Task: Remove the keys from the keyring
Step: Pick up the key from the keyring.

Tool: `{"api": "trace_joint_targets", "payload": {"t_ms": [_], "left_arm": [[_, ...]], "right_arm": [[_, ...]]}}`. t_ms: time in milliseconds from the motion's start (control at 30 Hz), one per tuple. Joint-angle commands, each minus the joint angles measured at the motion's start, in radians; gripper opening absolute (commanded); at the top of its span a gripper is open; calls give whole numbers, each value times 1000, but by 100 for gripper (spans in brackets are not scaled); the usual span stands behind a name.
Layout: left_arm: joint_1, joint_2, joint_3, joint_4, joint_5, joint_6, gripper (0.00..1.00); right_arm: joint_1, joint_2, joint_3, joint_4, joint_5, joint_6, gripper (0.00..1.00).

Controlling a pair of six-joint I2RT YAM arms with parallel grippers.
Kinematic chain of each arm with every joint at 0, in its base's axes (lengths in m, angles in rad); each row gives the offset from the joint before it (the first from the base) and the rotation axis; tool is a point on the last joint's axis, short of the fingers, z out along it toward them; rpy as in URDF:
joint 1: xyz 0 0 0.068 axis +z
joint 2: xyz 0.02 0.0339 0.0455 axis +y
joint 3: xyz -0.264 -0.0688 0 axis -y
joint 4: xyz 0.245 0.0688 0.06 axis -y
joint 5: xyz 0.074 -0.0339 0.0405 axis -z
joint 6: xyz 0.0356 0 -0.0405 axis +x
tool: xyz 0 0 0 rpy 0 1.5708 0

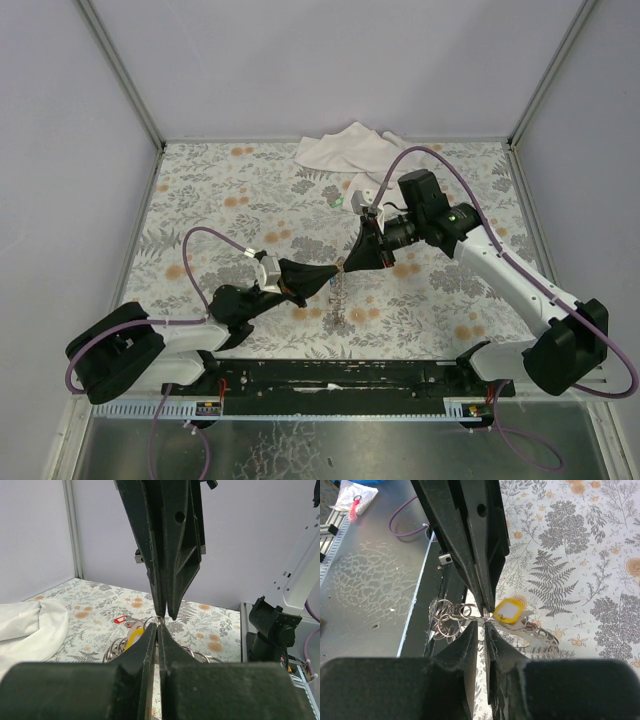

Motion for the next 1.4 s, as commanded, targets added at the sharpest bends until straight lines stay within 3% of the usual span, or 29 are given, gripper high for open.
{"api": "trace_joint_targets", "payload": {"t_ms": [0, 233, 433, 1167, 1367], "left_arm": [[5, -8, 0, 112, -13, -3, 0], [5, -25, -9, 113, -18, -2, 0], [3, -43, -19, 111, -24, -2, 0], [-7, -22, 9, 109, -55, -40, 0], [-10, -34, 6, 109, -59, -43, 0]], "right_arm": [[10, -28, 23, -4, -54, -11, 18], [10, -34, 10, -20, -26, -14, 18], [9, -54, -24, -29, -16, -53, 25], [44, -38, -82, 198, -65, 64, 30], [47, -46, -99, 235, 32, 121, 31]]}}
